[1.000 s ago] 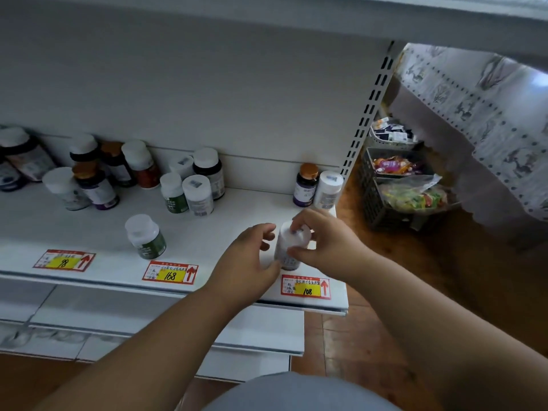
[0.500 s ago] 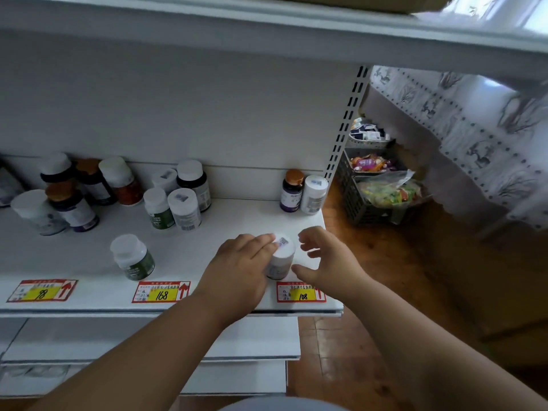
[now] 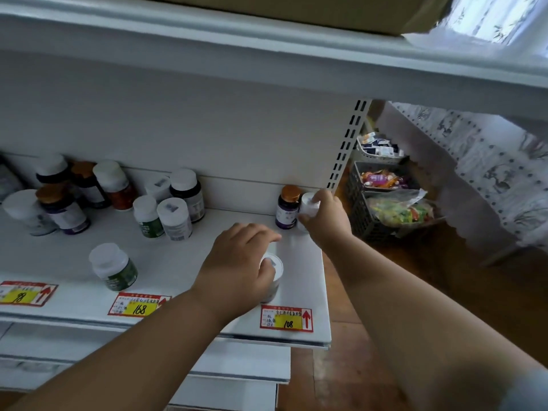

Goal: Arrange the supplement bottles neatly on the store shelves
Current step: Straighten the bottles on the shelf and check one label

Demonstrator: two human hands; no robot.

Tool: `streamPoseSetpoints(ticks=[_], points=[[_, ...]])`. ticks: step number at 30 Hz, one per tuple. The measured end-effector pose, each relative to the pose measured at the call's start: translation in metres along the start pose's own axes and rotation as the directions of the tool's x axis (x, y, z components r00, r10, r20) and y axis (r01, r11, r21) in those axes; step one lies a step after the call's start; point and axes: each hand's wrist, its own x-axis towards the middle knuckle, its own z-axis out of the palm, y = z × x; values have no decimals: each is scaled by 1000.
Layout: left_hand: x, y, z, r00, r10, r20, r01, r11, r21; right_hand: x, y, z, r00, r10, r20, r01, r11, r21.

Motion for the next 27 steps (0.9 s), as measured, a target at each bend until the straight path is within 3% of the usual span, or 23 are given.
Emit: streamPoseSetpoints(ticks=[3,7,10,12,13,16,19,27], points=[[6,3,-1,999,-50,-6,50,998,-46,-4,1,-6,998,14,-59,-10,998,59],[7,7,-5,987,-162,20,163,979,-125,-35,-3,-24,997,72,-34,-49,890,454],[3,11,-8,974,-226,22,225,948,-224,-64,-20,-41,979,66,193,-193,599,777],[-2,14,-12,967,-253,37,252,918,-307,-81,-34,-52,933,33,358,-344,366,864],[-6,14,-14,965,-258,42,257,904,-342,-88,-39,-57,913,8,407,-389,311,867],[-16,13,-22,967,-254,33,243,871,-427,-109,-51,-64,893,-17,450,-429,274,861],[-27,9,-34,980,-200,1,177,865,-470,-130,-59,-66,918,-41,395,-364,307,879],[-67,-9,-59,989,-101,107,145,807,-573,-184,-85,-57,934,73,349,-354,293,888]])
